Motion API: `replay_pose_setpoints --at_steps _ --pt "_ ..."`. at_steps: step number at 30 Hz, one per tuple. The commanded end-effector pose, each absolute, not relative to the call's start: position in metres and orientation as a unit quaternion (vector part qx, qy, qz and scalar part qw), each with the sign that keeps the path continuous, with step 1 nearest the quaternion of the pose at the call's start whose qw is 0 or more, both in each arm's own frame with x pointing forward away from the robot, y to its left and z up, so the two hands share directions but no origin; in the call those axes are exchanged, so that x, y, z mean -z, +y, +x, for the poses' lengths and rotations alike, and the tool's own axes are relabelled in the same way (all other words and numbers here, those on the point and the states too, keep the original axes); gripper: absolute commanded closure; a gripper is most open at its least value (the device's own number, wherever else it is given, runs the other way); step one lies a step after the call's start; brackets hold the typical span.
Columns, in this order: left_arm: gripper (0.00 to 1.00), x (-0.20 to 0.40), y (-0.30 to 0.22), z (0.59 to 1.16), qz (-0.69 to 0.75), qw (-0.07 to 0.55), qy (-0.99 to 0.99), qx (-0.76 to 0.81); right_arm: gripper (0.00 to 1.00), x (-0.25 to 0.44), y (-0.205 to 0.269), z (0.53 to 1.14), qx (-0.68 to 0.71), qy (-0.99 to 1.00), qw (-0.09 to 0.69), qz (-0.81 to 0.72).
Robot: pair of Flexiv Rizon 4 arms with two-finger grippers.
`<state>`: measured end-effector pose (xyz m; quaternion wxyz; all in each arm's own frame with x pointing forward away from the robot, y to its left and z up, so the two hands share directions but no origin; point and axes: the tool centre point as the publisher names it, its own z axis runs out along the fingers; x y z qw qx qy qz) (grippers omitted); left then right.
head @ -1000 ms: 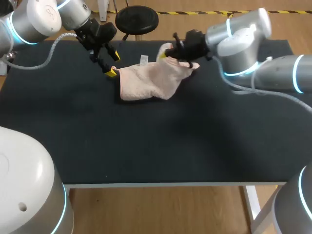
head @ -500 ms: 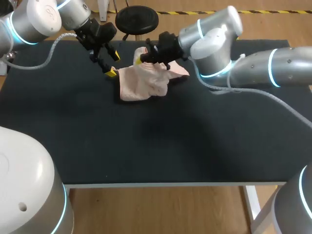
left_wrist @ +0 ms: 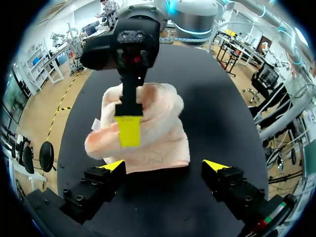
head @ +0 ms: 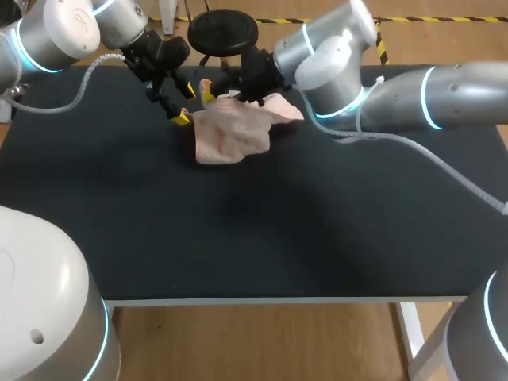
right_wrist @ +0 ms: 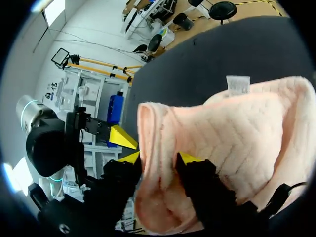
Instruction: Fold the towel
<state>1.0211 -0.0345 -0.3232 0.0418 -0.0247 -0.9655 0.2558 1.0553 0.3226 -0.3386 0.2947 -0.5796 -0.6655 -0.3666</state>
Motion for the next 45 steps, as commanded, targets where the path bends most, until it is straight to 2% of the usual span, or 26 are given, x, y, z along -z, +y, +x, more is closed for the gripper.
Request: replay_pose_setpoints --at_steps 1,9,14,19,24,34,45 --pt "0.00 0.324 -0.034 1.021 -0.025 0.042 -0.965 -0.257 0.00 0.309 0.304 1.057 0.368 -0.674 0.275 -0.579" --pt "0.00 0.324 -0.034 1.021 -0.025 0.042 -0.965 -0.257 0.00 0.269 0.264 1.066 0.395 -0.645 0.239 -0.609" --pt "0.00 0.324 -0.034 1.021 -0.025 0.042 -0.965 -0.257 0.00 0.283 0.232 1.051 0.424 -0.507 0.264 -0.703" --pt "0.00 0.324 -0.034 1.021 -0.025 0.042 -0.965 -0.257 0.00 0.299 0.218 1.035 0.445 -0.381 0.270 -0.764" --pt "0.00 0.324 -0.034 1.021 -0.025 0.042 -0.965 -0.257 0.00 0.288 0.209 1.027 0.469 -0.271 0.270 -0.796" --pt "0.00 0.324 -0.034 1.021 -0.025 0.042 -0.965 -0.257 0.00 0.299 0.184 1.014 0.361 -0.237 0.234 -0.871" --pt "0.00 0.324 -0.034 1.021 -0.025 0.042 -0.965 -0.257 0.00 0.324 0.174 1.036 0.319 -0.273 0.213 -0.882"
